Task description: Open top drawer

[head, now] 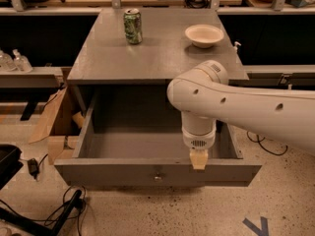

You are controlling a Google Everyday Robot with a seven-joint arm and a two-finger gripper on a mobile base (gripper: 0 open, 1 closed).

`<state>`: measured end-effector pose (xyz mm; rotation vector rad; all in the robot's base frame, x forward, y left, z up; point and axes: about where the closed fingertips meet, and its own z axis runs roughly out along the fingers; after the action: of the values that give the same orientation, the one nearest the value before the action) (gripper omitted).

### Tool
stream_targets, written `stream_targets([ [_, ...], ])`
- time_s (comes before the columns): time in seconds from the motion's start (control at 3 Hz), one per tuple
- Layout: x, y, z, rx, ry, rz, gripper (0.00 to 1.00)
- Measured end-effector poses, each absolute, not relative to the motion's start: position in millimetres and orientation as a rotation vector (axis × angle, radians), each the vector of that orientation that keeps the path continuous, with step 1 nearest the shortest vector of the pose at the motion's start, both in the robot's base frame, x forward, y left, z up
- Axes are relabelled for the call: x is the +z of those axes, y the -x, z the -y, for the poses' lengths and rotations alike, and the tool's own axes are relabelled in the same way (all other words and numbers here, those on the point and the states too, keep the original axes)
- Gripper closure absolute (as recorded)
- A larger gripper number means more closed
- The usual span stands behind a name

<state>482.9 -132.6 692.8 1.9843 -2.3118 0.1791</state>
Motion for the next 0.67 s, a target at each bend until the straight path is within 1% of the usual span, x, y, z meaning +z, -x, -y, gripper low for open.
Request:
stream_targets([
  [0.67, 741, -436, 136, 0.266, -1.962, 2.192, 1.0],
])
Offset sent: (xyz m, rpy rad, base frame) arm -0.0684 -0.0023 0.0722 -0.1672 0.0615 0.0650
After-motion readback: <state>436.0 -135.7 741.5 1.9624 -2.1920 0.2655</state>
